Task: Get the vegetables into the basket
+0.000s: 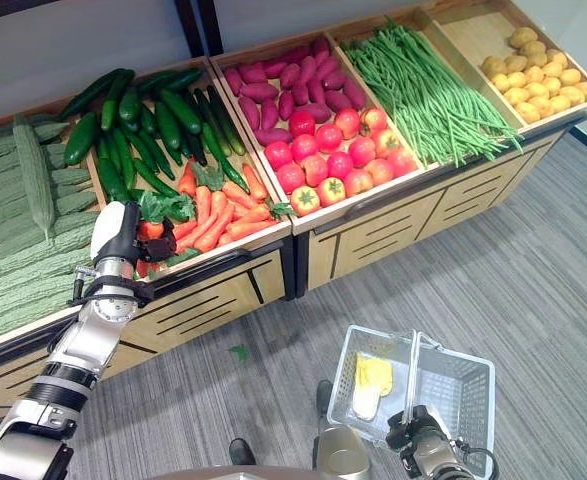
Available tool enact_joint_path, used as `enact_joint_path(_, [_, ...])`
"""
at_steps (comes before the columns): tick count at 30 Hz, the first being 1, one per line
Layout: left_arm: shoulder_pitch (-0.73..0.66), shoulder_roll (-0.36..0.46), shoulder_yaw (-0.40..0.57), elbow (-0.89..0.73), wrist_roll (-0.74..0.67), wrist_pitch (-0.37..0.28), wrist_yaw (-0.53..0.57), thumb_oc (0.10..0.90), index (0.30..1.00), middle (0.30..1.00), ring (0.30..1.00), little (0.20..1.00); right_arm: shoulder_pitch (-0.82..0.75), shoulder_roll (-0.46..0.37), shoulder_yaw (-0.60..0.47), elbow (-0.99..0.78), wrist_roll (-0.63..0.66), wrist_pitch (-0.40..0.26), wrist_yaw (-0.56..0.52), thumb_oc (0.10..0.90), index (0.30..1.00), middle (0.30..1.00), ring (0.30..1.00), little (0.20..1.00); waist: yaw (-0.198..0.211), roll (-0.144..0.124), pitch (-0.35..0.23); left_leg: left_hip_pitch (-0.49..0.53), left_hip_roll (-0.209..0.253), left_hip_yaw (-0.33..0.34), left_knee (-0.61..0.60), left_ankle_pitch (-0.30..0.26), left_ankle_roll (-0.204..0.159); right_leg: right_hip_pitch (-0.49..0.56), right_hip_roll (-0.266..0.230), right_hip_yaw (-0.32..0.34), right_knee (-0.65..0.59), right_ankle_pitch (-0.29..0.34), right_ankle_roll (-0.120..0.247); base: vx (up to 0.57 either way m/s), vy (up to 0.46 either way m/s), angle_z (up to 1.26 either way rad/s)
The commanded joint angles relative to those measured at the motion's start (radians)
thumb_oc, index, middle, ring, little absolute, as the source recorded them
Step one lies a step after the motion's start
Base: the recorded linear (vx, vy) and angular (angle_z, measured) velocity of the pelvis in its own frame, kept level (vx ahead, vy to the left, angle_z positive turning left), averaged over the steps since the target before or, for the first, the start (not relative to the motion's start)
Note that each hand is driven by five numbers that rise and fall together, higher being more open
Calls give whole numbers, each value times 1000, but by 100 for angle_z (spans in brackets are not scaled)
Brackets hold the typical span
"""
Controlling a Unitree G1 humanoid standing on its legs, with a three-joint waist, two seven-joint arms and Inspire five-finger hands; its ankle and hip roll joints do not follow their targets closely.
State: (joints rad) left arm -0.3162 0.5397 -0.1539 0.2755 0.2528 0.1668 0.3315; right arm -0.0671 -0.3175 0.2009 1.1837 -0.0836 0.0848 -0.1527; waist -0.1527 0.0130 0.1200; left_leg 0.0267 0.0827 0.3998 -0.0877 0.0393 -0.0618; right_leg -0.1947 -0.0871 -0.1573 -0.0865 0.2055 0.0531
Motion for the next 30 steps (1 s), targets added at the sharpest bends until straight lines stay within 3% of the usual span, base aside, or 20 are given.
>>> enact_joint_path(1, [-157, 103, 46, -37, 29, -43, 64, 400, 300, 300, 300, 300, 51, -16, 40, 37, -55, 37, -6, 400, 300, 300, 300, 300, -3, -36, -20, -33, 15, -59, 0, 10, -49, 61, -57, 19, 2, -67, 121, 0, 0, 0])
enact_joint_path(4, [-146, 117, 36, -81, 67, -38, 46, 400, 300, 300, 300, 300, 53, -16, 38, 38, -57, 40, -5, 400, 300, 300, 300, 300, 0, -35, -22, -25, 16, -57, 0, 7, -49, 68, -57, 20, 1, -69, 121, 11, 8, -1])
enact_joint_path(7, [-60, 60, 36, -167, 65, -53, -1, 400, 300, 300, 300, 300, 57, -19, 7, 41, -62, 54, -4, 400, 300, 300, 300, 300, 7, -35, -40, 22, -3, -62, 0, -20, -33, 109, -77, 20, 8, -72, 130, 10, 81, -3])
enact_joint_path(14, [-2, 30, 52, -215, 52, -61, -19, 400, 300, 300, 300, 300, 61, -14, -16, 52, -65, 63, 1, 400, 300, 300, 300, 300, 9, -36, -54, 39, -23, -76, 0, -33, -18, 130, -93, 17, 15, -71, 136, -19, 61, 3])
enact_joint_path(22, [166, -49, 109, -378, -43, -101, -55, 400, 300, 300, 300, 300, 64, 16, -44, 52, -57, 64, 1, 400, 300, 300, 300, 300, 29, -65, -75, 60, -61, -87, 0, -52, 16, 143, -133, 8, 42, -58, 159, -45, 90, 10])
enact_joint_path(28, [182, -63, 111, -408, -77, -109, -75, 400, 300, 300, 300, 300, 70, 25, -54, 47, -51, 62, 0, 400, 300, 300, 300, 300, 26, -74, -68, 57, -80, -82, 0, -56, 29, 125, -157, 15, 68, -45, 173, -33, 79, -2])
enact_joint_path(30, [149, -60, 89, -404, -91, -109, -78, 400, 300, 300, 300, 300, 75, 30, -58, 45, -47, 63, -9, 400, 300, 300, 300, 300, 6, -80, -59, 51, -94, -72, 0, -59, 36, 103, -172, 23, 76, -23, 186, -52, 125, -10])
